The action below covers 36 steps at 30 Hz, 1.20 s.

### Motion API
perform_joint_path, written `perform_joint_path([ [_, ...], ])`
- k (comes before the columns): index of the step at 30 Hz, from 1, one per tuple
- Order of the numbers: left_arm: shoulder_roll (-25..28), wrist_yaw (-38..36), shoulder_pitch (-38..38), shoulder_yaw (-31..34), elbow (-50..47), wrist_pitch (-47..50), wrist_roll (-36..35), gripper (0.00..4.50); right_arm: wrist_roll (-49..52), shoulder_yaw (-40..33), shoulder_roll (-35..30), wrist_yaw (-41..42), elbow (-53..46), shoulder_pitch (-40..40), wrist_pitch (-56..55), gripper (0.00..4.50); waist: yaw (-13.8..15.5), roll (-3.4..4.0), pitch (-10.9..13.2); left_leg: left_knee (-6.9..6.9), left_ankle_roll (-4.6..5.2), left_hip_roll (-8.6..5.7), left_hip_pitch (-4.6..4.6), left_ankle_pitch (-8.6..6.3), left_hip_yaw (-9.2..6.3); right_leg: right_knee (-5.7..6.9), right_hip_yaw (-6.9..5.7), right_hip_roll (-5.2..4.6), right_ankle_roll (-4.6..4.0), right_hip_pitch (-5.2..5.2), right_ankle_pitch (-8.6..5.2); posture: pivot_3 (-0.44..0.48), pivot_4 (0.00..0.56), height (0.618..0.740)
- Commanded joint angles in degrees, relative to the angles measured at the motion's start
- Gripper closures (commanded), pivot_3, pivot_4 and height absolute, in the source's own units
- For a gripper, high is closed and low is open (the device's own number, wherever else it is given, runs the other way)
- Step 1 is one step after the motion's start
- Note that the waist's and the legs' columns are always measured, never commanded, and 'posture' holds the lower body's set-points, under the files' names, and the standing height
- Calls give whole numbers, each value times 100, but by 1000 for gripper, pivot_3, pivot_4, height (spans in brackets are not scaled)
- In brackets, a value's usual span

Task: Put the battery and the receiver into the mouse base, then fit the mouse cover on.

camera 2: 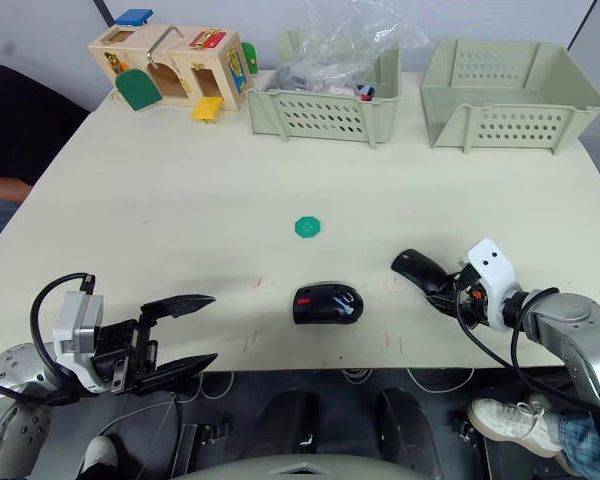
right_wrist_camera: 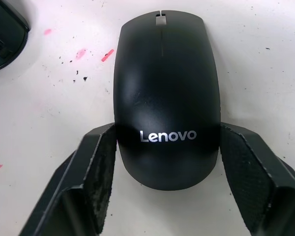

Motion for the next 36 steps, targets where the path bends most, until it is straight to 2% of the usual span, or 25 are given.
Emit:
perform_joint_path([
  [1, 18, 9, -30, -18, -37, -41, -18, 0, 49, -182, -6, -6, -236, -1, -56, 1313, 0, 0, 0, -1, 0, 0, 0, 0, 0, 0, 0, 0, 0, 0, 0, 0, 150, 740],
  [4, 21, 36, -67, -46, -48, -17, -20, 0, 52, -182, -1, -7, -238, -6, -51, 1313, 0, 0, 0, -2, 0, 0, 0, 0, 0, 0, 0, 0, 0, -1, 0, 0, 150, 740],
  [5, 23, 43, -74, -52, -49, -14, -20, 0, 55, -185, 2, -12, -241, -6, -47, 1832, 0, 0, 0, -2, 0, 0, 0, 0, 0, -1, 0, 0, 0, -1, 0, 0, 150, 740],
  [6, 25, 49, -84, -62, -43, -17, -16, 0, 48, -178, -3, -8, -244, -2, -56, 2029, 0, 0, 0, -2, 0, 0, 0, 0, 0, -1, 0, 0, 0, -1, 0, 0, 150, 740],
  [15, 45, 130, -138, -115, -85, 33, -36, 0, 55, -233, -52, 4, -321, 22, -48, 2029, 0, 0, 1, -4, 0, 0, 0, 0, 1, -1, 0, 0, 0, -1, 0, 0, 150, 740],
  [21, 118, 172, -159, -18, -125, 162, -117, 0, 619, -421, -709, 566, -1096, -611, 247, 2029, -16, 11, 11, -4, 0, 1, 0, 0, 5, -1, 3, -1, 1, -5, 0, 0, 150, 740],
  [24, 175, 141, -160, 36, -130, 215, -152, 0, 813, -160, -1194, 980, -1499, -1044, 309, 2029, -11, 10, 16, -13, 0, 2, 1, 0, 3, -2, 0, 0, 0, -9, 0, 0, 150, 740],
  [26, 208, 120, -189, 71, -100, 244, -182, 0, 1269, 7, -1263, 1144, -1600, -1589, 655, 2029, -9, 7, 17, -20, 0, 2, -1, 0, 3, -5, 0, 1, -1, -15, -1, 0, 150, 740],
  [30, 252, 116, -331, 145, -15, 373, -366, 0, 1122, 1265, -1236, 1358, -1434, -3197, 1220, 2029, -28, 16, 28, -28, 0, 2, -8, 1, 18, -4, 12, -1, -10, -35, 2, 0, 150, 740],
  [33, 232, 167, -403, 186, -1, 452, -439, 0, 836, 1892, -1334, 1697, -1356, -3664, 1040, 2029, -18, 10, 26, -30, 0, 2, -10, 1, 15, -4, 10, -1, -26, -38, 10, 0, 150, 740],
  [36, 290, 131, -391, 264, 10, 503, -454, 0, 609, 2487, -1120, 1918, -1093, -4183, 1064, 2029, -5, 10, 27, -33, 0, -3, -23, 1, 16, -6, 11, -4, -28, -44, 11, 0, 150, 740],
])
